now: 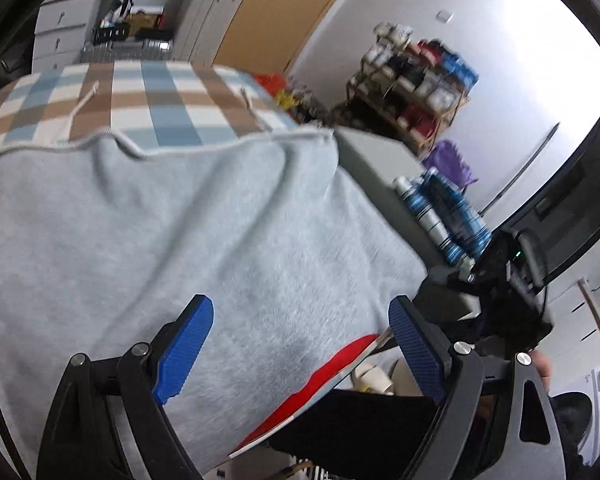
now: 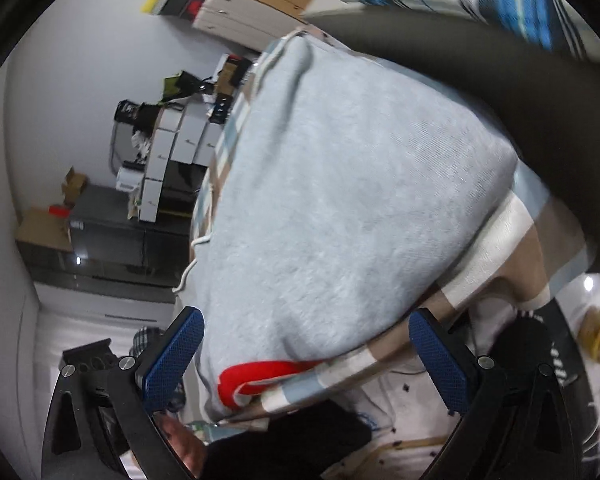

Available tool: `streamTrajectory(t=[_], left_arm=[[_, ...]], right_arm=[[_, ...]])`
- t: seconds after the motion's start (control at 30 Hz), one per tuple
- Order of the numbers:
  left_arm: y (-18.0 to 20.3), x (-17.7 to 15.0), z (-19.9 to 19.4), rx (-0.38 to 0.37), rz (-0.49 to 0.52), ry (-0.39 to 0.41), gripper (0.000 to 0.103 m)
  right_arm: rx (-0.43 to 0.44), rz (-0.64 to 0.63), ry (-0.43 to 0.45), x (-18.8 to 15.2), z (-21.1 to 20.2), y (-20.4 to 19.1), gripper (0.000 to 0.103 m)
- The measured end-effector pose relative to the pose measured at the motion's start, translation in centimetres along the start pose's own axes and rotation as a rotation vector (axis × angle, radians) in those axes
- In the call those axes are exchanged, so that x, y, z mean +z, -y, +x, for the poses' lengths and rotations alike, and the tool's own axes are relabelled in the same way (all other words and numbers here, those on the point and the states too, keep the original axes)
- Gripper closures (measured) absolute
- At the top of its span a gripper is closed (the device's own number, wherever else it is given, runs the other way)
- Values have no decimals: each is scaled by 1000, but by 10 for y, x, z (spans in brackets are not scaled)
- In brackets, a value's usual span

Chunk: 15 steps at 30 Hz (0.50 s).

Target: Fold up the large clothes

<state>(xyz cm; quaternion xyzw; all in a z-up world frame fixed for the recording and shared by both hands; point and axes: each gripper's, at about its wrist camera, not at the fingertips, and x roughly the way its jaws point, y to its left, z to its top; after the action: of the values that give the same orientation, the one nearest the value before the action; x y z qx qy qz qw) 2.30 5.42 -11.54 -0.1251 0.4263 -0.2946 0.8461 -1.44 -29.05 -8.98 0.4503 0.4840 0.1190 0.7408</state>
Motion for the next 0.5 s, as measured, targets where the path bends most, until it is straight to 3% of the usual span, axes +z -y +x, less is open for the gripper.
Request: streamTrajectory(t=[0.17, 0.4, 0.5], left_arm=[[-11, 1, 0, 16, -42, -13, 16], [-21, -4, -4, 40, -100, -17, 16], [-16, -6, 1, 73, -70, -37, 16]], right_arm=[[-126, -3, 28, 11, 2, 0, 0], [-364, -159, 121, 24, 29, -27, 0], [-386, -193, 158, 29, 37, -32, 0]])
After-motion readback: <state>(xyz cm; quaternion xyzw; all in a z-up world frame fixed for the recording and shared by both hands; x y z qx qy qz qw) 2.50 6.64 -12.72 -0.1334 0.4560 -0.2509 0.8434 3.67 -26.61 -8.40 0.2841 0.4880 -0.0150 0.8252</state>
